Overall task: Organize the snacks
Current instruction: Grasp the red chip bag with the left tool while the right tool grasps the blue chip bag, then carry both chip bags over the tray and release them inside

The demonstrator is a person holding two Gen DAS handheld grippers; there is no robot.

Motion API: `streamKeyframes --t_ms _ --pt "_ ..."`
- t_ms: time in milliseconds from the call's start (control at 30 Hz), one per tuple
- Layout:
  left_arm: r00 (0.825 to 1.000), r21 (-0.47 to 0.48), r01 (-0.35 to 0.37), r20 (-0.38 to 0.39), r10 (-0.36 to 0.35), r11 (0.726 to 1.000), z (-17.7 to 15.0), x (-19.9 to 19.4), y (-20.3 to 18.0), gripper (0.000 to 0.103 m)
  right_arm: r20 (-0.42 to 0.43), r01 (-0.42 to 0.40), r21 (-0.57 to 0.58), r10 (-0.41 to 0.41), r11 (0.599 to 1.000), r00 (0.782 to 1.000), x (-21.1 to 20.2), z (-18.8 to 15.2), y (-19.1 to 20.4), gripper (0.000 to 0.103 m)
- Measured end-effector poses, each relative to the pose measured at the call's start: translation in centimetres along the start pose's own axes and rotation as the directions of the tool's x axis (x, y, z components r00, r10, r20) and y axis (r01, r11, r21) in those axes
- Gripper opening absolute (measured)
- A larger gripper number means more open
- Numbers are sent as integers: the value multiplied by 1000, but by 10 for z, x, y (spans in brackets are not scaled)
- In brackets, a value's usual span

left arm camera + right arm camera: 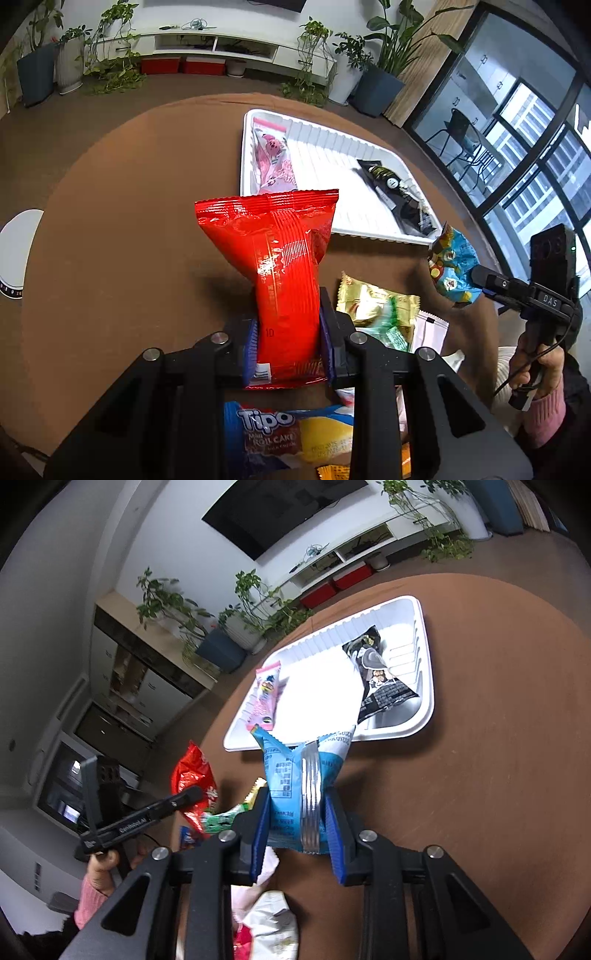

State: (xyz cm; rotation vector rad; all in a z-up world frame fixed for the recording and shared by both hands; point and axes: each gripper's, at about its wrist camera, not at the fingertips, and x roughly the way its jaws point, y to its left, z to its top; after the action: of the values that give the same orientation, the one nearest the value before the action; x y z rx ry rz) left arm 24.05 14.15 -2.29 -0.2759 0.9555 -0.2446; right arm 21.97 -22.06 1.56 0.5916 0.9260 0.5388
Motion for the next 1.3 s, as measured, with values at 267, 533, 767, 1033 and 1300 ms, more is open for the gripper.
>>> streamKeyframes --t_ms 267,533,767,1033,1300 --pt "1000 -1 23 19 -23 1000 3 -17 0 25 38 -107 113 103 988 994 -15 2 -16 30" --pt "999 24 22 23 -23 999 12 -17 -8 25 86 -128 136 117 982 989 -25 15 -22 30" --pt "999 50 25 21 -26 998 22 -18 -15 25 105 -95 114 83 989 991 -30 34 -23 30" --pt "1000 73 11 11 -12 997 41 -13 -19 25 108 -80 93 70 992 992 -26 52 -20 31" --pt "1000 106 5 -5 -5 994 62 -7 -34 25 70 -64 53 60 997 996 -5 62 -6 30"
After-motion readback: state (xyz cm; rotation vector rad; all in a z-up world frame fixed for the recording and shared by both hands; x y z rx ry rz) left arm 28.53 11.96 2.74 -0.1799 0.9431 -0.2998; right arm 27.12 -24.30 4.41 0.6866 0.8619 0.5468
